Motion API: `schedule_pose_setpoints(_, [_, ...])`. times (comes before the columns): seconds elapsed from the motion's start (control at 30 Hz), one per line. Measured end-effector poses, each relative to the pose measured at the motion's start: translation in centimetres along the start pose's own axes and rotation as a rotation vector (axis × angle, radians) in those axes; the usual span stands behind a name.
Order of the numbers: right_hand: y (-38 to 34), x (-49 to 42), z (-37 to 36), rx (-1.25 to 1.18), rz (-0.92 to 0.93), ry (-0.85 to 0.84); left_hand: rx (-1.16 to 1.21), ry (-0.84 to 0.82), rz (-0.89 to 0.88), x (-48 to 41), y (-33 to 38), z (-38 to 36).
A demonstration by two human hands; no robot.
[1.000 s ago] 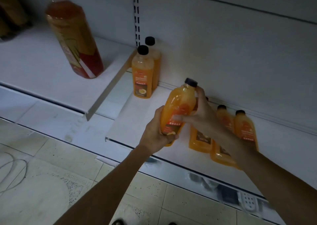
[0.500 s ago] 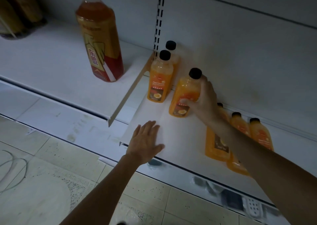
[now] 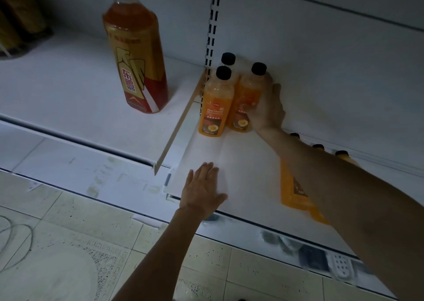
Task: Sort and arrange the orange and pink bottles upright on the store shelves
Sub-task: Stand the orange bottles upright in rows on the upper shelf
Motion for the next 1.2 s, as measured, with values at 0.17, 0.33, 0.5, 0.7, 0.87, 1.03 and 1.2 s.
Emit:
schedule_pose_setpoints(0.17, [1.1, 0.9, -0.2, 0.083, -0.019, -0.103, -0.038, -0.019, 0.021, 0.8, 0.2, 0.0])
schedule_pose_setpoints(0.33, [6.3, 2.9, 2.7, 0.026, -0.11, -0.202, -0.007, 0.011, 0.106, 1.5, 1.3, 0.3])
schedule_pose_setpoints(0.5, [12.2, 6.1, 6.8, 0.0, -0.185, -0.427, 0.213, 0.136, 0.073, 1.9, 6.4, 0.6])
schedule_pose_setpoints(0.7, [15.2, 9.7, 5.7, 0.038, -0.171, -0.562, 0.577, -0.142, 0.133, 1.1, 15.4, -4.9])
schedule_pose_setpoints(0.87, [15.1, 9.8, 5.4, 0.175, -0.051, -0.609, 0.525, -0.064, 0.326, 0.1, 16.2, -6.4])
schedule_pose_setpoints(1.03, [14.5, 10.3, 5.6, 0.28, 0.13, -0.582, 0.508, -0.141, 0.335, -0.2, 15.0, -6.2])
schedule_pose_setpoints(1.2, [10.6, 10.6, 5.9, -0.267, 0.053, -0.329, 0.752, 0.008, 0.225, 1.0, 13.0, -6.0])
Point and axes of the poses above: each hand's wrist, its own x-axis away from the middle knuckle, its own z-axis out of the back of the hand, y = z × x, the point moved 5 cm from there along -x, towards the middle knuckle, and after that the axes turned 9 degrees about z, right-handed, at the moved point
